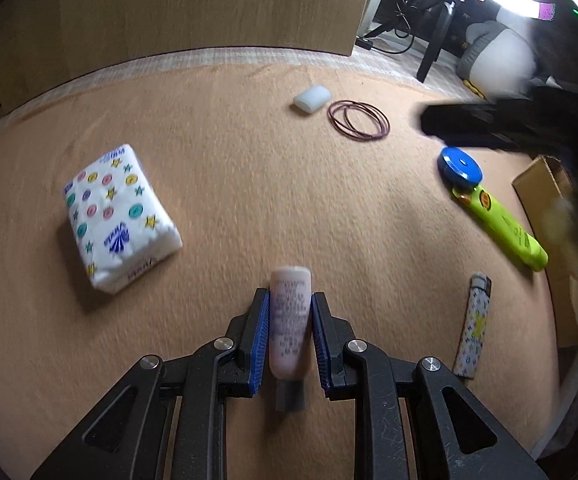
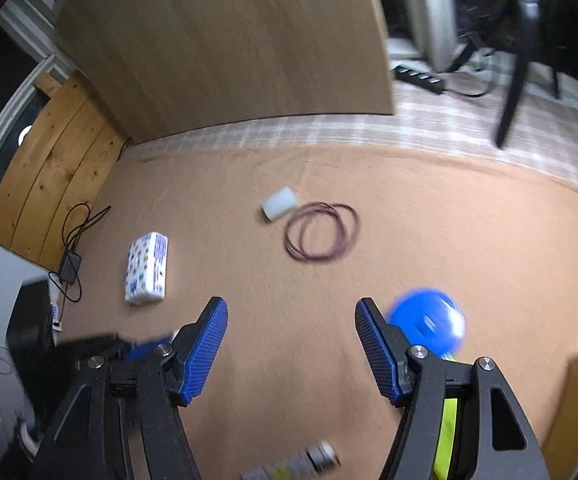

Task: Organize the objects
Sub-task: 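Hold the bottle in the left tool while the right tool closes on the purple cable coil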

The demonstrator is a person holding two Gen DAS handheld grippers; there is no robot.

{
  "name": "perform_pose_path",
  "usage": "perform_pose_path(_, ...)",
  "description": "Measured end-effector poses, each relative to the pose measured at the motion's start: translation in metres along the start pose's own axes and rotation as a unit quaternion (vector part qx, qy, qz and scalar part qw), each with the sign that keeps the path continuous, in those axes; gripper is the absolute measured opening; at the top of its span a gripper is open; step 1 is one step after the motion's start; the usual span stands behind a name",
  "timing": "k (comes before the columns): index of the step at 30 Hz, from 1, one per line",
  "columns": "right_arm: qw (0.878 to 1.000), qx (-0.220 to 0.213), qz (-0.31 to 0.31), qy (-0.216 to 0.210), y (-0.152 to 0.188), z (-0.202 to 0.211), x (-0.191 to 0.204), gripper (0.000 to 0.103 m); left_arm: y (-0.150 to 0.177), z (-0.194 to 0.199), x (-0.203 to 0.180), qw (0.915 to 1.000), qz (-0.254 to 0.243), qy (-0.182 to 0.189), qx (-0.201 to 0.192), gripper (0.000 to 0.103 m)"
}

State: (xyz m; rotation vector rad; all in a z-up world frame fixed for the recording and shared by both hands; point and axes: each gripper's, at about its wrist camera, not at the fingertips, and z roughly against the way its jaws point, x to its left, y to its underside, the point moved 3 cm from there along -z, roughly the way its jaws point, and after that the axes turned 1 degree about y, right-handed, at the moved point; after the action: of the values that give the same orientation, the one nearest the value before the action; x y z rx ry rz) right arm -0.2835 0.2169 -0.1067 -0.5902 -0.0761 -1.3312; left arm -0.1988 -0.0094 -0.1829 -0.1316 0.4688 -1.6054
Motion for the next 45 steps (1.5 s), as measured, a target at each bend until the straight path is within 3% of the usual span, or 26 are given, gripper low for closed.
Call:
perform_pose_path(4,0.999,0.025,0.013,0.014,-0.020,-0.029,0.006,0.063,0.005,0.004,0.003,1.0000,0.002,0.005,0.000,0.022)
perform_pose_path(12,0.998,0.026,0.039,0.038,-0.046,-0.048,0.019,0.062,0.012,0.008,0.006,0.9999,0.007,0.011,-0.002,0.023)
perform_pose_path(13,0.998,0.030,0.042,0.041,-0.048,-0.051,0.020,0.057,0.010,0.006,0.005,0.9998,0.009,0.015,0.000,0.024)
perform_pose_path(15,0.997,0.042,0.052,0.045,-0.049,-0.059,0.023,0.049,0.011,0.006,0.004,0.9997,0.008,0.023,0.003,0.034)
perform_pose_path(18,0.994,0.054,0.067,0.071,-0.049,-0.070,0.025,0.046,0.013,0.006,0.000,0.9997,0.002,0.024,0.008,0.049)
perform_pose_path(22,0.992,0.058,0.067,0.092,-0.047,-0.074,0.023,0.039,0.016,0.008,-0.003,0.9998,-0.007,0.015,0.006,0.050)
perform_pose_path(28,0.985,0.073,0.106,0.115,-0.027,-0.071,0.031,0.029,0.017,0.008,-0.003,0.9999,-0.009,0.011,0.004,0.047)
perform_pose_path(34,0.982,0.081,0.127,0.117,-0.001,-0.061,0.039,0.020,0.017,0.008,0.004,1.0000,-0.002,-0.003,-0.001,0.022)
perform_pose_path(45,0.977,0.069,0.171,0.110,0.067,-0.048,0.075,0.016,0.036,0.020,0.012,0.9997,0.024,0.005,-0.010,0.022)
